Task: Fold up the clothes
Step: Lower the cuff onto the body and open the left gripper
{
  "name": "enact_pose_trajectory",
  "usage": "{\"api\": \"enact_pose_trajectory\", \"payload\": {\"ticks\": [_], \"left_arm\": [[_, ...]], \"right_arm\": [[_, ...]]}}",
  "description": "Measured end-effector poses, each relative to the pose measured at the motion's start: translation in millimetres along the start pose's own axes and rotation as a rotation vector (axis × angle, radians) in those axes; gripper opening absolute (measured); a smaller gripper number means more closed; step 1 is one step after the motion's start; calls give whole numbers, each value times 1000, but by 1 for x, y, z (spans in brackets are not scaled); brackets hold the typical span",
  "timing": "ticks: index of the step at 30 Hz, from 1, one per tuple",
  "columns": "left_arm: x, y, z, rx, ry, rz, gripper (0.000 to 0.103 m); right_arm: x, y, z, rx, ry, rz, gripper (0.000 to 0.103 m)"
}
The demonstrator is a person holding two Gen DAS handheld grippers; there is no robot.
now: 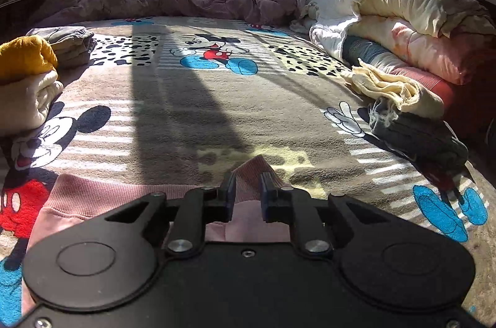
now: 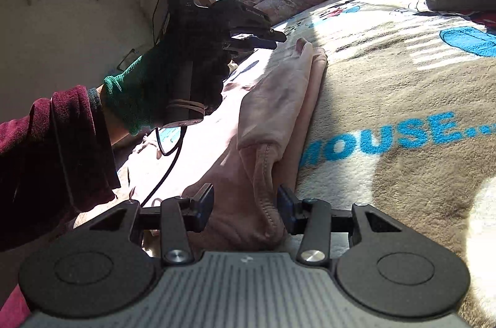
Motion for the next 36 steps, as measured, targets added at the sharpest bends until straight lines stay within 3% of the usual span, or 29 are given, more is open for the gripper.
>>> {"api": "enact_pose_trajectory", "payload": {"ticks": [3,7,10,13,22,25,29,31,36], "left_arm": [[-7,1,-5,1,-5,-97,13],[-23,-1,-33,48,-11,-179,13],[-37,-3,-55,86,-16,-242,12],[-43,11,-77,143,-58,-395,12],[-12,-12,-26,38,0,-249,13],[-25,2,2,17,18,-300,13],[-41,41,-6,117,19,-378,15],[-44,57,-13,122,-17,-447,15],[-42,50,39,5,-10,-346,16]], "right_arm": [[11,-7,13,-97,79,149,36],[25,-18,-8,-148,88,286,34],[29,-22,-30,-107,98,295,34],[18,-16,-58,36,111,234,34],[21,-7,-64,64,103,261,37],[22,-7,-63,57,101,259,37],[22,-7,-61,45,100,265,39],[23,-6,-61,40,99,274,40],[25,-7,-54,20,96,276,41]]}}
Point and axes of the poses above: each gripper's, at about its wrist camera, not at the fingertips, and z roughly against the way its jaws point, x to its left, y to its underside, the point moved 6 cm from there along -z, roughly the way its jaws point, and after that the axes turned 1 degree about -y, right-handed, at the moved point
